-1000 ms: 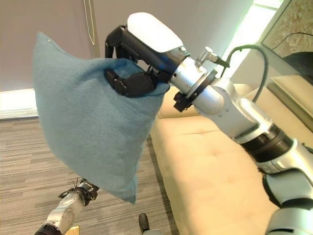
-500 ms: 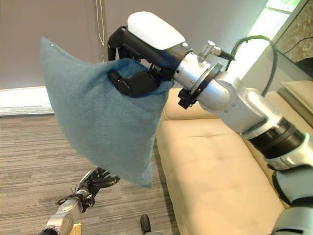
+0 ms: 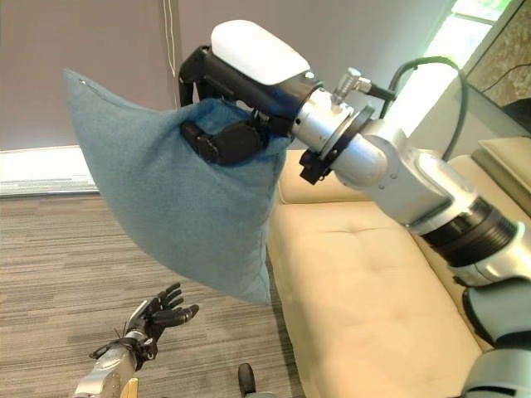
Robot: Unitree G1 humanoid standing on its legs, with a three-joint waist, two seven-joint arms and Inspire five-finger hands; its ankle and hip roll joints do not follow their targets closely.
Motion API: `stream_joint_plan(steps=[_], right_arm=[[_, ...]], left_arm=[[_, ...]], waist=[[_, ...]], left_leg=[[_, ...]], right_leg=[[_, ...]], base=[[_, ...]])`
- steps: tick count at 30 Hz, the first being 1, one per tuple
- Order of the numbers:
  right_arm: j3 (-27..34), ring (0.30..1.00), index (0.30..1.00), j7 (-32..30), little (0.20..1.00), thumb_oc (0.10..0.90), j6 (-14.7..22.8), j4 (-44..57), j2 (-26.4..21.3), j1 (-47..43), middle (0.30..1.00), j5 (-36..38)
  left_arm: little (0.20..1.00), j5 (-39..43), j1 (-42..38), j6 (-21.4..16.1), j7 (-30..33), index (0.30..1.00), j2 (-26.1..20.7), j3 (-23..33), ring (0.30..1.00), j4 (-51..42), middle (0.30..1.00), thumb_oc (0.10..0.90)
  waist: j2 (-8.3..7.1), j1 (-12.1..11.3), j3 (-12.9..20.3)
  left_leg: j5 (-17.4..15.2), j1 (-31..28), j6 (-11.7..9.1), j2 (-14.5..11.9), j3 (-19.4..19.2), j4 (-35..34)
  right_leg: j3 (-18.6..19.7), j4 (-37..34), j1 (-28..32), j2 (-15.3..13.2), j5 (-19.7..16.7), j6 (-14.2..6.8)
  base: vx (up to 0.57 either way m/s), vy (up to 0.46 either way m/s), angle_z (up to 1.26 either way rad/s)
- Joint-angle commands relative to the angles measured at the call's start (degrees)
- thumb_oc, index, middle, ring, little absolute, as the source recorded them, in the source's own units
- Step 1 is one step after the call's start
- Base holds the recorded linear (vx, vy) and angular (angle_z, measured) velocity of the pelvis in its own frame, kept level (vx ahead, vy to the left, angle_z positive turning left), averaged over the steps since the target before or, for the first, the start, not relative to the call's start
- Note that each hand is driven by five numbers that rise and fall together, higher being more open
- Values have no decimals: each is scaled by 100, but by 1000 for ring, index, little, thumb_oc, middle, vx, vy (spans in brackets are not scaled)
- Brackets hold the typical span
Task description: Pick up all the scattered cushions and arrange them neatly on the sofa.
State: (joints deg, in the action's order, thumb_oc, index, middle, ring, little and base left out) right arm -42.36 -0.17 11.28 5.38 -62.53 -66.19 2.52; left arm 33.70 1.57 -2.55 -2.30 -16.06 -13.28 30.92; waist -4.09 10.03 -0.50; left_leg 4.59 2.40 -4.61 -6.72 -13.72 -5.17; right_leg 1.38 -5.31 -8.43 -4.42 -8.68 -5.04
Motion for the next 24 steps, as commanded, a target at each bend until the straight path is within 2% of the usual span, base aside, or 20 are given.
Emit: stream_joint_plan(steps=[1,8,13,14,24], right_arm=[[1257,300,300,-700,300,400,97,-323,79,-867,300,456],[1171,300,300,-638,300,400,-13,-447,78,-942,300,341],[1170,300,300,-638,300,400,-13,-447,78,-942,300,341],[1012,300,300,-544,300,400,-77,-645,161,-1080,300,263],[915,300,300,-453,300,400,-100,-824,233,-1173,300,230]], left_arm=[[900,626,-319,-437,-444,900,-158,-202,900,-310,900,800],[900,1385,-331,-115,-874,900,54,-414,900,-289,900,800],[900,1385,-331,-115,-874,900,54,-413,900,-289,900,800],[900,1326,-344,33,-1259,900,43,-726,900,-119,900,800],[900,1330,-358,245,-1657,900,84,-1000,900,83,900,800]], waist=[[-266,-209,568],[-306,-148,567],[-306,-148,567],[-302,-100,560],[-321,-60,553]], left_leg=[[-445,-30,-142,70,200,17],[-467,-38,-131,63,175,17],[-467,-38,-131,63,175,17],[-484,-45,-104,73,161,17],[-500,-27,-83,72,144,17]], right_leg=[[-638,31,240,-289,280,-437],[-617,31,224,-280,292,-440],[-617,31,224,-280,292,-440],[-594,33,211,-283,287,-446],[-590,42,167,-293,278,-451]], base=[[0,0,0],[0,0,0],[0,0,0],[0,0,0],[3,3,0]])
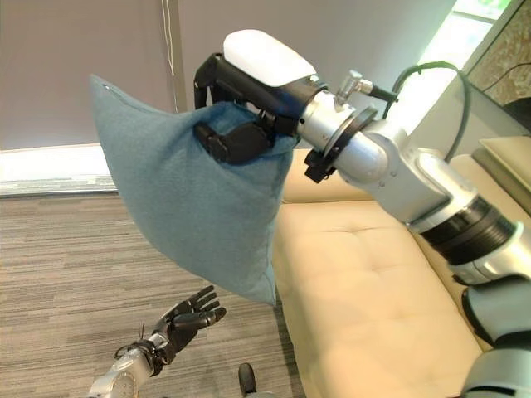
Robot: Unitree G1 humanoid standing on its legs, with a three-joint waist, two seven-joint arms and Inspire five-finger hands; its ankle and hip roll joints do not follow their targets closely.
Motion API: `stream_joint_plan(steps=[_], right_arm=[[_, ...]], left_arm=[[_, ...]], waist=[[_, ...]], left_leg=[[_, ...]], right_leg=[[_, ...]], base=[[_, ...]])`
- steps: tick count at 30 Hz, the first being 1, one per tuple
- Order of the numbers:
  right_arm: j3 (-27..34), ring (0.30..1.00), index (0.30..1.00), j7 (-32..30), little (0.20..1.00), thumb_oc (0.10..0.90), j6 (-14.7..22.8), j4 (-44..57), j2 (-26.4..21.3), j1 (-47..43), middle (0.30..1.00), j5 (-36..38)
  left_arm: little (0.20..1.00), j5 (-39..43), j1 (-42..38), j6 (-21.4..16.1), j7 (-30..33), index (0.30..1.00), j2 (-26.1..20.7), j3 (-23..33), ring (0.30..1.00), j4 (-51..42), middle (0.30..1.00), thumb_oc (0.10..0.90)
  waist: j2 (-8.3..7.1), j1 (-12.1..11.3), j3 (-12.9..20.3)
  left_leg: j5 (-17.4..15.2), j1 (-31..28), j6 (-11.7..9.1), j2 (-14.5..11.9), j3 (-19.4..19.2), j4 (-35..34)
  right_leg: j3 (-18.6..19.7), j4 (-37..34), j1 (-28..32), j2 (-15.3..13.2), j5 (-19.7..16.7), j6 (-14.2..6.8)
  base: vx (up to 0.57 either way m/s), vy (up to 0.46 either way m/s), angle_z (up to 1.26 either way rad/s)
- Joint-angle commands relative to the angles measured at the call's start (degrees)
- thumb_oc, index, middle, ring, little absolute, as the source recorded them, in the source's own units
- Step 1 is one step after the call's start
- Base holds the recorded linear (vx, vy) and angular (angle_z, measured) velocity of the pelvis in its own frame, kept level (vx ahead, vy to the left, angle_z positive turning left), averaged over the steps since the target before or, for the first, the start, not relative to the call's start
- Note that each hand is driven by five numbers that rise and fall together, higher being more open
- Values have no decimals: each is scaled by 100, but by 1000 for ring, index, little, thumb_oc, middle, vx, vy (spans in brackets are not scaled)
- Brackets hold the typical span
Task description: Pick up all the scattered cushions and arrange them neatly on the sofa.
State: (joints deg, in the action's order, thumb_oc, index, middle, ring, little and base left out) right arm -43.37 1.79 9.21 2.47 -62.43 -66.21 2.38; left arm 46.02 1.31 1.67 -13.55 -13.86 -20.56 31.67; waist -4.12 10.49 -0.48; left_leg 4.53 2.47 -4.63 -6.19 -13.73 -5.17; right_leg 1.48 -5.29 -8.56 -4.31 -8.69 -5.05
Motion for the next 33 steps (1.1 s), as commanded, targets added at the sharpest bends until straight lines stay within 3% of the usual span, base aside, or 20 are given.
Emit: stream_joint_plan(steps=[1,14,24,33], right_arm=[[1016,300,300,-609,300,400,105,-537,275,-1154,300,259],[1034,300,300,-547,300,400,39,-556,357,-1041,300,7],[1245,300,300,-559,300,400,-68,-382,221,-633,300,35],[1393,300,300,-579,300,400,-131,-318,195,-277,300,54]], left_arm=[[900,95,-342,-137,-658,900,-152,-374,900,-41,900,800],[900,103,-308,-290,-554,900,-161,-221,900,-258,900,800],[900,682,-231,-567,342,900,178,845,900,117,900,800],[900,955,-400,-809,692,900,189,1096,900,-261,900,800]], waist=[[-317,-93,544],[-341,-112,523],[-439,-227,502],[-468,-234,494]], left_leg=[[-502,-32,-75,25,141,17],[-520,-38,-60,14,130,17],[-508,-50,-60,13,159,17],[-512,-61,-68,10,187,17]], right_leg=[[-584,44,171,-303,274,-448],[-567,61,144,-304,287,-440],[-622,72,168,-303,302,-421],[-649,68,193,-310,305,-419]], base=[[0,0,0],[0,0,0],[0,-2,0],[0,0,0]])
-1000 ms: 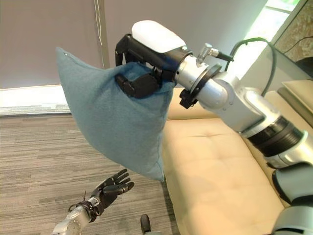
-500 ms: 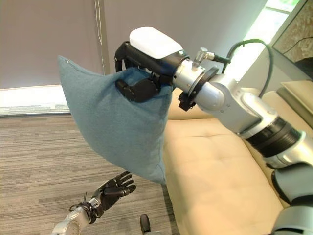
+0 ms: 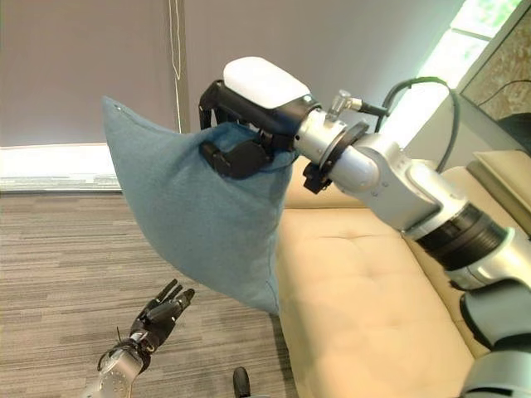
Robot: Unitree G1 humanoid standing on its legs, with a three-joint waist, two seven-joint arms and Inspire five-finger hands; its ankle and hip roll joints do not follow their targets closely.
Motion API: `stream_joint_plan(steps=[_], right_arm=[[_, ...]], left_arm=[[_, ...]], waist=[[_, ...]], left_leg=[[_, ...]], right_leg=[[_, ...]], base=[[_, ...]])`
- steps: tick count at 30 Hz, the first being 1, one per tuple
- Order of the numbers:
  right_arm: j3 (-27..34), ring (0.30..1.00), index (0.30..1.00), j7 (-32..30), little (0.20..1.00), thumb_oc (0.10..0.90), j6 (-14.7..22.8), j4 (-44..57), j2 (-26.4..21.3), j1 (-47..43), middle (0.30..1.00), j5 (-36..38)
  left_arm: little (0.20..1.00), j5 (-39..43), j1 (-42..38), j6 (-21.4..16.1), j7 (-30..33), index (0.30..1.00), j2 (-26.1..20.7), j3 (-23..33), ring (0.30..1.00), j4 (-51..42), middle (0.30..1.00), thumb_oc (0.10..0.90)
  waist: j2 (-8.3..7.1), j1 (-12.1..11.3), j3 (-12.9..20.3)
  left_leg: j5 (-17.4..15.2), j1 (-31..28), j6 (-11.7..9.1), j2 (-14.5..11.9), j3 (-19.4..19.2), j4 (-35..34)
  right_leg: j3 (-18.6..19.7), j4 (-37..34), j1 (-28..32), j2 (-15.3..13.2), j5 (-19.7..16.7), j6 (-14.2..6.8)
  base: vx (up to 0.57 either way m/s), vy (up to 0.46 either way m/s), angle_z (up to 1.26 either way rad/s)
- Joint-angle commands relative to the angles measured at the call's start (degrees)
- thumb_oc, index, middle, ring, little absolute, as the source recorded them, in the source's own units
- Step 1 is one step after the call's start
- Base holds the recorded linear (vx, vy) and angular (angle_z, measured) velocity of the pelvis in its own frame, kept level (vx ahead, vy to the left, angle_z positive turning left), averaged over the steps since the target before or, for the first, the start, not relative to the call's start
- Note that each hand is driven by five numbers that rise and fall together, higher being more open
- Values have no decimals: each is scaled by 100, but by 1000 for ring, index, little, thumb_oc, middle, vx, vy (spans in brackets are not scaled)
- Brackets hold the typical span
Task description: Pick up all the scattered cushions and arrange them neatly on the sofa.
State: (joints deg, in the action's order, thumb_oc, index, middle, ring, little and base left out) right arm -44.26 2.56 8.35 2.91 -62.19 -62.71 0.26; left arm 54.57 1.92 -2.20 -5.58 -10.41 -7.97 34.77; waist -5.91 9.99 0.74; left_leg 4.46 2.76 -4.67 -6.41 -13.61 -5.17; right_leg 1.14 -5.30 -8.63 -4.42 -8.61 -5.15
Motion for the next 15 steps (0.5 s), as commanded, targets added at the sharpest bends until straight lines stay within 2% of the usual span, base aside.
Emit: stream_joint_plan(steps=[1,15], right_arm=[[1482,300,300,-656,300,400,-45,-361,171,-626,300,266],[1381,300,300,-677,300,400,-78,-309,365,-552,300,191]], left_arm=[[900,100,-460,-422,-105,900,-157,-163,900,-571,900,800],[900,325,-946,-472,-118,900,-18,-675,900,-1247,900,800]], waist=[[-289,-184,372],[-311,-71,367]], left_leg=[[-505,-91,-64,32,175,17],[-509,-74,-67,20,143,17]], right_leg=[[-615,69,200,-299,297,-409],[-585,82,159,-297,279,-422]], base=[[0,0,0],[0,0,0]])
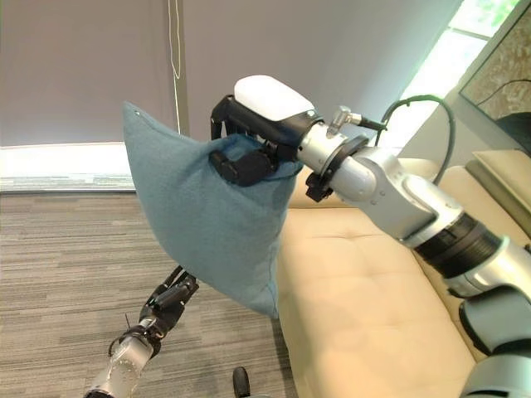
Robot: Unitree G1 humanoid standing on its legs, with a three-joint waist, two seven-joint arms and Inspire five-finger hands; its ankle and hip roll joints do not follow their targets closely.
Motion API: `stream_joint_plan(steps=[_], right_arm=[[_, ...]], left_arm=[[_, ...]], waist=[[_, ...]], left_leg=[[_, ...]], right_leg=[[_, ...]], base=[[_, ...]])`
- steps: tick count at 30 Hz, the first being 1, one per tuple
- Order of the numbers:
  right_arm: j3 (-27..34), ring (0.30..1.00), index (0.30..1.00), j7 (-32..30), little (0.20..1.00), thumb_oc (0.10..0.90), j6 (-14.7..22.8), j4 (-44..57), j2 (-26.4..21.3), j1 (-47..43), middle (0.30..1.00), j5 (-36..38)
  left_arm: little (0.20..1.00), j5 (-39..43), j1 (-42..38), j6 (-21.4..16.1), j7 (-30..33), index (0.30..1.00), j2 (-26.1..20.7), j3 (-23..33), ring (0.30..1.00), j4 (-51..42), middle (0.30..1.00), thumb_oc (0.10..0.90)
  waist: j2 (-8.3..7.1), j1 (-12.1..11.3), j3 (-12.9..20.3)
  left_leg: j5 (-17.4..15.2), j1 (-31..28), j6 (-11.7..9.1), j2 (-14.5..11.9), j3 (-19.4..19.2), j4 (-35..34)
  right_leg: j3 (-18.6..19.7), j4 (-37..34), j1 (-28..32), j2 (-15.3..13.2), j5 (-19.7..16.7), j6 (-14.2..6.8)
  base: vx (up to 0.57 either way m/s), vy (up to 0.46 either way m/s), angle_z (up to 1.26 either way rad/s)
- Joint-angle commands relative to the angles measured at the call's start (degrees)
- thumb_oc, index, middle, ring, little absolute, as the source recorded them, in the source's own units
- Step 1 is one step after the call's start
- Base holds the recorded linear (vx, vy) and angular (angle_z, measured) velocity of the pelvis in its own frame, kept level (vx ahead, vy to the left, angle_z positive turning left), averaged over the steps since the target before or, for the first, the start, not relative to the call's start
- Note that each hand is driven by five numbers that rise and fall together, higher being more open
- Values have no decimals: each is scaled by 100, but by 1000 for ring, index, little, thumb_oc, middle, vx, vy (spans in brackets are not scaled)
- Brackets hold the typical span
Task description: Pick up all the scattered cushions and arrange them neatly on the sofa.
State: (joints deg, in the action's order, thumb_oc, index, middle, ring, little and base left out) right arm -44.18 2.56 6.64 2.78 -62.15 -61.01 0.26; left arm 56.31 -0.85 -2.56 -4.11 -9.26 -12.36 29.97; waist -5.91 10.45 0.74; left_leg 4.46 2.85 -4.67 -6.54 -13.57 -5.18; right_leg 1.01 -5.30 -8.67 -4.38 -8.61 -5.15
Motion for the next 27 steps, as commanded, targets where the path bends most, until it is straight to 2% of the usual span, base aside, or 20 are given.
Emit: stream_joint_plan(steps=[1,7,8,9,10,11,12,24,27], right_arm=[[1392,300,300,-683,300,400,108,-287,368,-694,300,187],[1420,300,300,-693,300,400,88,-224,442,-666,300,153],[1427,300,300,-697,300,400,91,-215,455,-657,300,161],[1435,300,300,-702,300,400,77,-202,454,-661,300,159],[1436,300,300,-702,300,400,76,-200,454,-660,300,159],[1443,300,300,-701,300,400,75,-192,468,-655,300,160],[1447,300,300,-728,300,400,70,-181,466,-631,300,143],[1694,300,300,-697,300,400,53,-100,509,-227,300,149],[2037,300,300,-657,300,400,59,52,673,420,300,109]], left_arm=[[900,178,-675,-471,-260,900,-167,-185,900,-851,900,800],[900,308,-729,-463,-278,900,-182,-271,900,-1169,900,800],[860,326,-730,-458,-272,860,-170,-280,860,-1188,860,773],[698,337,-736,-464,-253,698,-165,-281,698,-1195,698,665],[564,337,-736,-464,-252,564,-165,-282,564,-1195,564,576],[538,325,-736,-472,-240,538,-161,-279,538,-1208,538,558],[300,374,-758,-489,-198,300,-132,-296,300,-1211,300,400],[300,337,-582,-515,-129,300,-132,-192,300,-1445,300,400],[300,188,-444,-548,-55,300,-147,-76,300,-1586,300,400]], waist=[[-304,-122,365],[-289,-111,360],[-286,-109,359],[-282,-103,360],[-282,-103,359],[-281,-101,358],[-279,-91,358],[-256,-127,364],[-210,-157,341]], left_leg=[[-511,-82,-64,36,141,18],[-508,-88,-62,36,141,18],[-506,-88,-61,35,141,18],[-506,-88,-60,34,141,18],[-506,-88,-60,34,142,18],[-506,-90,-59,34,140,18],[-502,-92,-59,34,144,18],[-490,-96,-58,32,144,18],[-484,-96,-52,32,151,18]], right_leg=[[-576,82,163,-298,279,-424],[-574,88,172,-297,281,-423],[-572,92,172,-296,282,-422],[-570,92,172,-297,283,-420],[-571,92,172,-297,283,-420],[-570,94,172,-298,283,-418],[-567,96,171,-293,281,-417],[-578,85,181,-292,281,-411],[-590,78,195,-289,282,-412]], base=[[0,0,0],[0,0,0],[0,0,0],[0,0,0],[0,0,0],[0,0,0],[0,0,0],[0,0,0],[0,0,0]])
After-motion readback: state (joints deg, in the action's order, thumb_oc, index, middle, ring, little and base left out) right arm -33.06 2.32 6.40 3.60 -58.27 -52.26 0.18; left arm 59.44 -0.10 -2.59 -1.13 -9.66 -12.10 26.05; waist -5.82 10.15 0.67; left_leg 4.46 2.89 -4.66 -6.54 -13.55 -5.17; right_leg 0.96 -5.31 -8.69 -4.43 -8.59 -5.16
